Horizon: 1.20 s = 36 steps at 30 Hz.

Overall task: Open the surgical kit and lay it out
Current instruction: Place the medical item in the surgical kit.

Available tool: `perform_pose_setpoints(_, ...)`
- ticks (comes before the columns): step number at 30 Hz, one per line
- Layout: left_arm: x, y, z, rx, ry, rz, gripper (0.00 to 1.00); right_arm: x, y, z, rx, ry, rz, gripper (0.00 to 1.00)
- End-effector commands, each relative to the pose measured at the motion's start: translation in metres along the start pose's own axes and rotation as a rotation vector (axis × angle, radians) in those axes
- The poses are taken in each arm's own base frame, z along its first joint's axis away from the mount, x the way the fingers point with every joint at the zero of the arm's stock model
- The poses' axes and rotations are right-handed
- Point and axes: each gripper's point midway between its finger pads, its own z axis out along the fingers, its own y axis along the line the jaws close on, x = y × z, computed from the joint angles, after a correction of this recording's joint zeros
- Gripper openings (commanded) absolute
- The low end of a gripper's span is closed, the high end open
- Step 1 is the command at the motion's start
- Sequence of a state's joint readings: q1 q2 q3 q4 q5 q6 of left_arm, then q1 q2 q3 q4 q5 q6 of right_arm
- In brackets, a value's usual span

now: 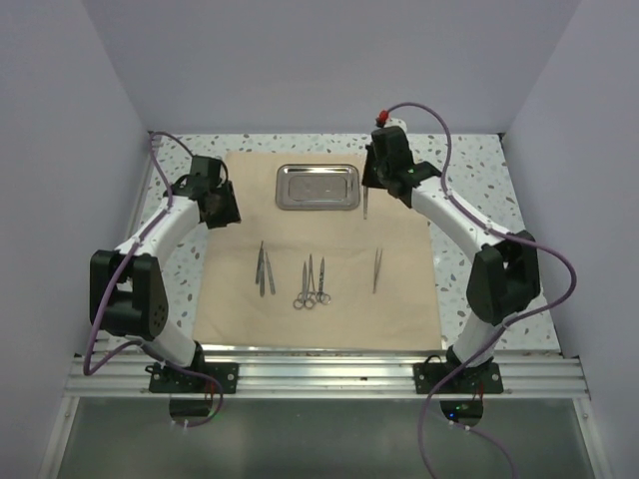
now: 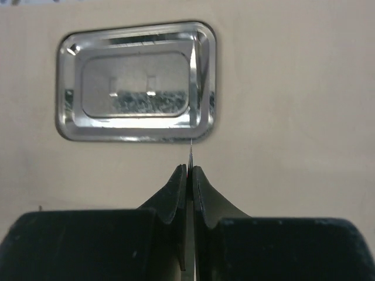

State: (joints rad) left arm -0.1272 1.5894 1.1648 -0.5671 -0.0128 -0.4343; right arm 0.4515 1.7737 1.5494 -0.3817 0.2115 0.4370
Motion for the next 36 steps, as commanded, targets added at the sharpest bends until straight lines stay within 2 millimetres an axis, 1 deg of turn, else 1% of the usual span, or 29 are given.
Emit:
perform_pose_setpoints(1, -0.02, -0.025, -0.008, 0.047, -0.046, 0.016, 0.43, 0.049, -0.029, -0.01, 0.08, 0.081, 0.025, 0.0)
perform_pose_setpoints(2, -0.021, -0.029, -0.007, 0.047, -0.043, 0.026, 0.43, 0.052, -0.031, -0.02, 0.076, 0.085, 0.048, 0.0)
perform_pose_setpoints(3, -0.024, -0.039, -0.006, 0.056, -0.042, 0.047, 0.43, 0.065, -0.037, -0.024, 0.094, 0.115, 0.052, 0.0)
perform_pose_setpoints(4, -0.023, -0.042, -0.007, 0.045, -0.029, 0.056, 0.43, 0.087, -0.048, -0.027, 0.118, 0.158, 0.054, 0.0)
perform_pose_setpoints(5, -0.035, -0.051, -0.012, 0.056, -0.054, 0.063, 0.43, 0.092, -0.05, -0.034, 0.117, 0.16, 0.074, 0.0)
perform_pose_setpoints(6, -0.034, -0.06, -0.01, 0.056, -0.049, 0.083, 0.43, 0.114, -0.061, -0.035, 0.138, 0.194, 0.075, 0.0)
perform_pose_setpoints(7, -0.036, -0.066, -0.011, 0.059, -0.049, 0.093, 0.43, 0.12, -0.066, -0.038, 0.148, 0.194, 0.082, 0.0)
perform_pose_setpoints(8, -0.046, -0.076, -0.013, 0.071, -0.068, 0.097, 0.43, 0.123, -0.068, -0.041, 0.151, 0.183, 0.1, 0.0)
perform_pose_setpoints(9, -0.045, -0.083, -0.015, 0.08, -0.065, 0.105, 0.43, 0.142, -0.077, -0.042, 0.168, 0.214, 0.102, 0.0)
perform_pose_setpoints(10, -0.048, -0.088, -0.016, 0.085, -0.066, 0.105, 0.43, 0.15, -0.078, -0.042, 0.171, 0.226, 0.113, 0.0)
perform_pose_setpoints(11, -0.055, -0.095, -0.017, 0.096, -0.077, 0.099, 0.43, 0.156, -0.077, -0.042, 0.155, 0.24, 0.119, 0.0)
perform_pose_setpoints(12, -0.056, -0.1, -0.017, 0.102, -0.076, 0.099, 0.43, 0.167, -0.08, -0.041, 0.159, 0.264, 0.123, 0.0)
perform_pose_setpoints(14, -0.063, -0.109, -0.019, 0.114, -0.082, 0.089, 0.43, 0.177, -0.08, -0.038, 0.154, 0.276, 0.137, 0.0)
perform_pose_setpoints(15, -0.064, -0.111, -0.02, 0.115, -0.083, 0.087, 0.43, 0.187, -0.083, -0.035, 0.16, 0.298, 0.137, 0.0)
perform_pose_setpoints(17, -0.072, -0.117, -0.021, 0.122, -0.097, 0.079, 0.43, 0.193, -0.085, -0.031, 0.166, 0.31, 0.134, 0.0)
perform_pose_setpoints(18, -0.073, -0.12, -0.021, 0.123, -0.096, 0.079, 0.43, 0.201, -0.086, -0.027, 0.171, 0.334, 0.129, 0.0)
perform_pose_setpoints(23, -0.082, -0.135, -0.019, 0.128, -0.1, 0.085, 0.43, 0.211, -0.08, -0.016, 0.147, 0.383, 0.116, 0.0)
perform_pose_setpoints(24, -0.083, -0.138, -0.018, 0.132, -0.098, 0.086, 0.43, 0.208, -0.076, -0.015, 0.137, 0.382, 0.118, 0.0)
perform_pose_setpoints(25, -0.088, -0.143, -0.02, 0.14, -0.11, 0.084, 0.43, 0.21, -0.074, -0.014, 0.123, 0.398, 0.117, 0.0)
perform_pose_setpoints(26, -0.088, -0.145, -0.015, 0.139, -0.103, 0.081, 0.43, 0.212, -0.073, -0.015, 0.123, 0.412, 0.115, 0.0)
perform_pose_setpoints(28, -0.091, -0.152, -0.012, 0.149, -0.105, 0.081, 0.43, 0.207, -0.07, -0.017, 0.119, 0.415, 0.113, 0.02)
perform_pose_setpoints(29, -0.096, -0.158, -0.008, 0.156, -0.11, 0.08, 0.43, 0.205, -0.072, -0.021, 0.126, 0.419, 0.112, 0.13)
perform_pose_setpoints(30, -0.097, -0.163, -0.006, 0.164, -0.109, 0.084, 0.43, 0.202, -0.071, -0.023, 0.126, 0.415, 0.109, 0.21)
perform_pose_setpoints(31, -0.106, -0.171, -0.009, 0.183, -0.13, 0.084, 0.43, 0.199, -0.072, -0.026, 0.131, 0.41, 0.105, 0.26)
perform_pose_setpoints(32, -0.103, -0.174, 0.004, 0.18, -0.111, 0.087, 0.43, 0.193, -0.072, -0.034, 0.131, 0.401, 0.104, 0.37)
perform_pose_setpoints(33, -0.103, -0.181, 0.007, 0.193, -0.107, 0.092, 0.43, 0.189, -0.072, -0.038, 0.13, 0.395, 0.1, 0.43)
perform_pose_setpoints(34, -0.111, -0.191, 0.004, 0.215, -0.13, 0.093, 0.43, 0.184, -0.072, -0.042, 0.128, 0.386, 0.094, 0.48)
perform_pose_setpoints(35, -0.105, -0.198, 0.018, 0.215, -0.112, 0.103, 0.44, 0.178, -0.073, -0.052, 0.13, 0.376, 0.093, 0.57)
perform_pose_setpoints(36, -0.107, -0.204, 0.022, 0.222, -0.117, 0.107, 0.44, 0.17, -0.071, -0.057, 0.124, 0.36, 0.091, 0.6)
